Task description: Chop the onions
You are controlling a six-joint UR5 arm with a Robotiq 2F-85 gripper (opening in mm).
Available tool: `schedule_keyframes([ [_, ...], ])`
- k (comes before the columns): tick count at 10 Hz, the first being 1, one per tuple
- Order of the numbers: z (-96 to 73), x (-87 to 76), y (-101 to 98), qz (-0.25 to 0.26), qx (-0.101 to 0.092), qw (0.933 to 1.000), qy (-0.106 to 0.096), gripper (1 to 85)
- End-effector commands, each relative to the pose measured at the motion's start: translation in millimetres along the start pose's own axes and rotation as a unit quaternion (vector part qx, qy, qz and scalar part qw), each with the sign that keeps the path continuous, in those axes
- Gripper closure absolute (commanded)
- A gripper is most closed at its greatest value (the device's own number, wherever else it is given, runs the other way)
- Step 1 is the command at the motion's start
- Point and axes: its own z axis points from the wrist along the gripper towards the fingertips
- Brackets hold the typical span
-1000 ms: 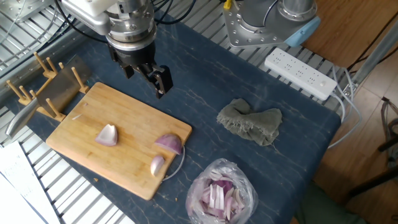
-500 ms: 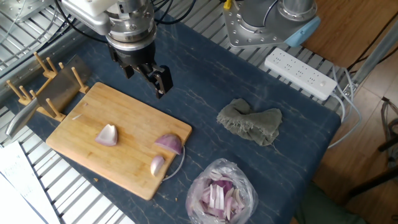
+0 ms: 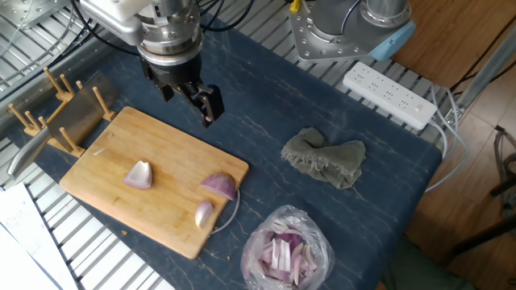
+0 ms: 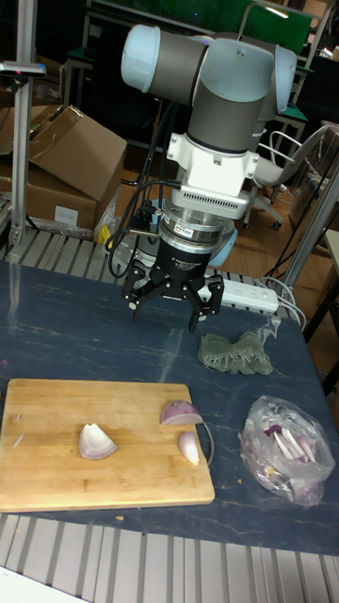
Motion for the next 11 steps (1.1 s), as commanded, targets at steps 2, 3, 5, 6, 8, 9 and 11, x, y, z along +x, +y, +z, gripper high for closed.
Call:
schedule_keyframes([
  [2, 2.2, 2.9, -21.1, -0.017, 0.052, 0.9985, 0.007, 84.7],
  [3, 5.2, 2.5, -19.0, -0.014, 0.054, 0.9984, 0.006, 84.7],
  [5, 6.1, 2.7, -19.6, -0.016, 0.056, 0.9983, 0.007, 84.7],
  [6, 5.9, 3.7, -21.2, -0.019, 0.056, 0.9982, 0.01, 84.7],
  [8, -7.1, -0.7, -40.5, -0.028, 0.046, 0.998, 0.033, 84.7],
  [9, -21.3, -8.4, -61.5, -0.028, 0.027, 0.998, 0.05, 84.7],
  [11, -28.9, -26.1, -92.9, -0.02, -0.01, 0.9986, 0.048, 84.7],
])
